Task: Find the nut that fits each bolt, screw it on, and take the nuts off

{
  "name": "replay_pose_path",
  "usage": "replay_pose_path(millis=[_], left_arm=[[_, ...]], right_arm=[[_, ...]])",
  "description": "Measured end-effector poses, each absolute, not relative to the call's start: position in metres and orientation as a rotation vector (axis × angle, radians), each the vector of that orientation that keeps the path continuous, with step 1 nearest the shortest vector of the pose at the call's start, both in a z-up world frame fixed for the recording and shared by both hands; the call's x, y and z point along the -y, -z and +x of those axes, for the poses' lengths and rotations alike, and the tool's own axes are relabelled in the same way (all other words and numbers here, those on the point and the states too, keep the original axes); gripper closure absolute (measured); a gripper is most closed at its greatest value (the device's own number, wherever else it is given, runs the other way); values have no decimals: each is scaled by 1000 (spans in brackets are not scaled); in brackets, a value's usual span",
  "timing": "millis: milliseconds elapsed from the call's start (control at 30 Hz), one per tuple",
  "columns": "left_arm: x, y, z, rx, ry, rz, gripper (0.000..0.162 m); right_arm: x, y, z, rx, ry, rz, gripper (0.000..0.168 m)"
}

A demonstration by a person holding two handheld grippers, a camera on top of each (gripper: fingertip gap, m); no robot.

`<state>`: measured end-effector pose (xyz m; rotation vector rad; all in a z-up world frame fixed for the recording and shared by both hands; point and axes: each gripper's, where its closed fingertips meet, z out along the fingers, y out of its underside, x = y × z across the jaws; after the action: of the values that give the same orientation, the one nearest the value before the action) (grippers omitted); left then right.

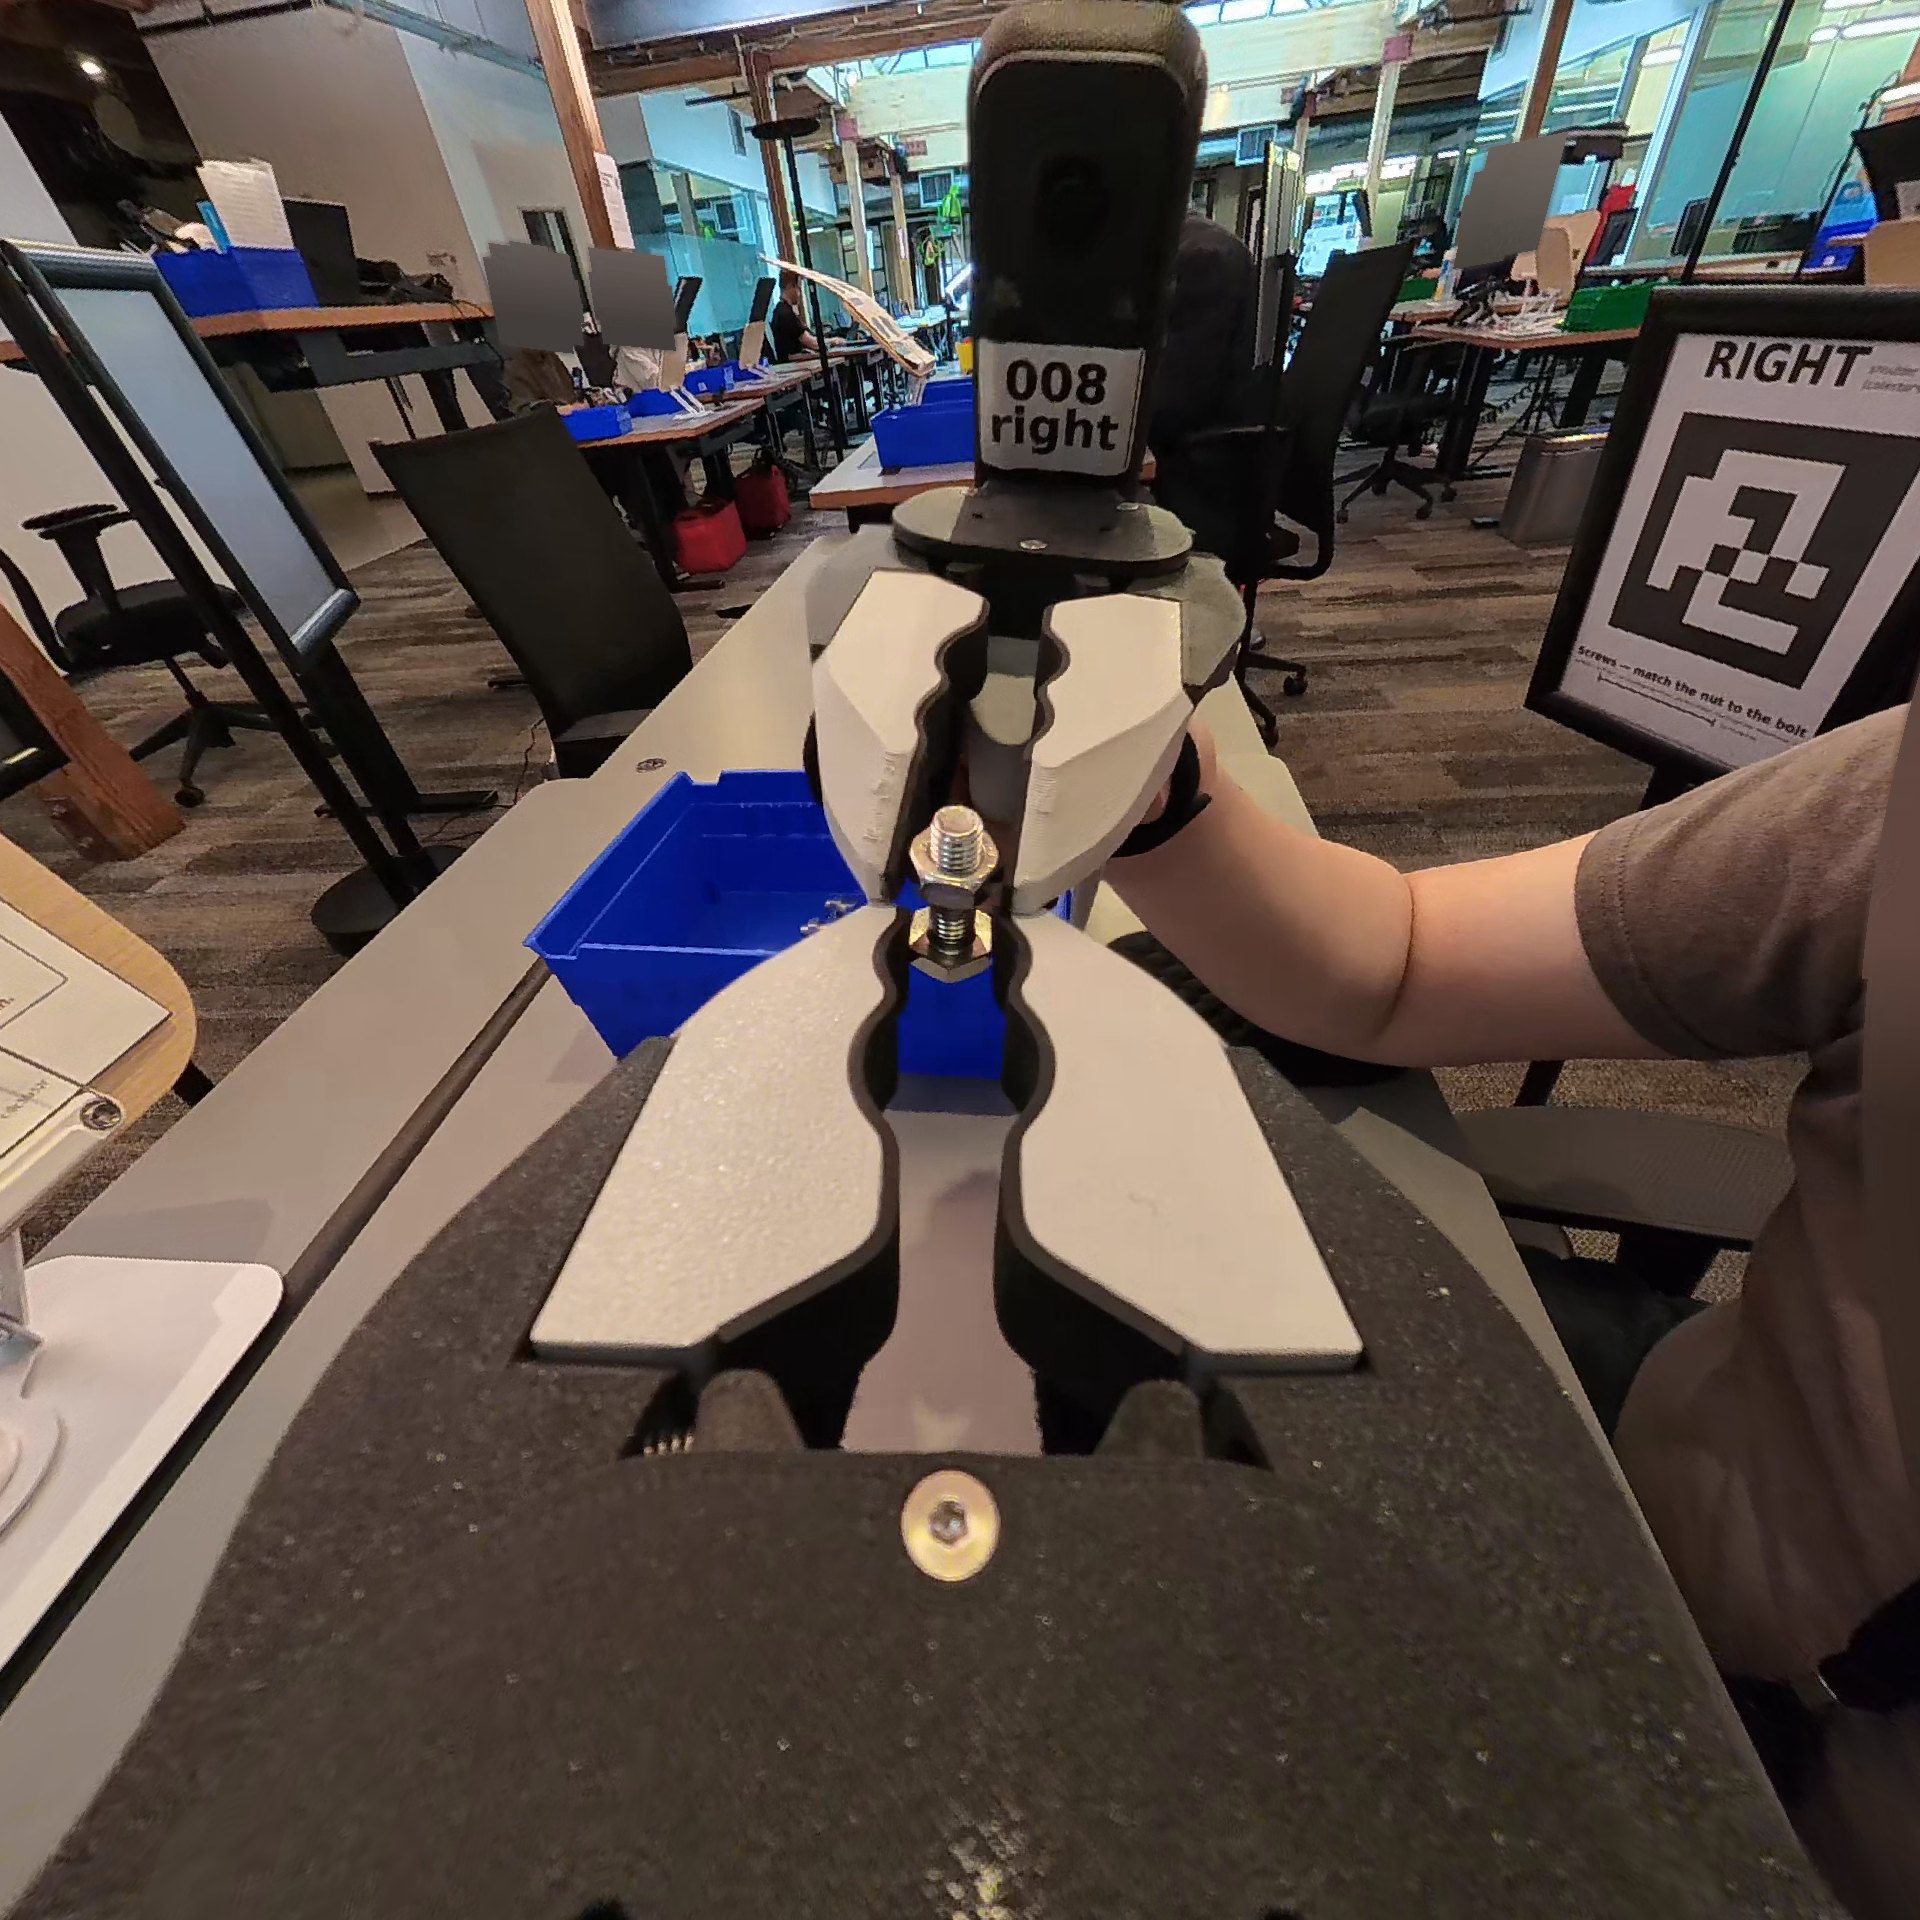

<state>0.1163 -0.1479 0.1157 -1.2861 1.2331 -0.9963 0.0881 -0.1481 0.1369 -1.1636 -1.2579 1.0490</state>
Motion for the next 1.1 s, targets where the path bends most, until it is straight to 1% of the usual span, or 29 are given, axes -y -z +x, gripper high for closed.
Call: replay_pose_path(millis=[133,200,233,300,367,500,600,700,800,933,1100], left_arm=[[146,-114,118,-1219,987,-1311,121],[143,-114,118,-1207,971,-1322,112],[142,-113,117,-1207,968,-1326,111],[141,-112,115,-1212,961,-1350,111],[141,-112,113,-1214,960,-1364,111],[145,-113,112,-1230,956,-1360,112],[147,-113,113,-1238,957,-1363,112],[148,-111,113,-1249,949,-1370,112],[148,-109,114,-1261,946,-1381,113],[145,-101,116,-1273,941,-1417,113],[144,-97,118,-1284,939,-1431,113]], right_arm=[[142,-141,94,1227,-1055,-1166,152],[133,-141,105,1214,-1031,-1203,152],[125,-140,115,1204,-994,-1242,152],[101,-133,147,1166,-897,-1385,152],[64,-112,197,1056,-712,-1618,151],[16,-41,298,752,-593,-2120,152],[-5,17,352,540,-512,-2397,152],[-11,64,368,435,-551,-2582,152],[-17,103,386,356,-424,-2743,150],[-22,119,380,295,-493,-2776,151],[-25,140,383,282,-374,-2868,150]])
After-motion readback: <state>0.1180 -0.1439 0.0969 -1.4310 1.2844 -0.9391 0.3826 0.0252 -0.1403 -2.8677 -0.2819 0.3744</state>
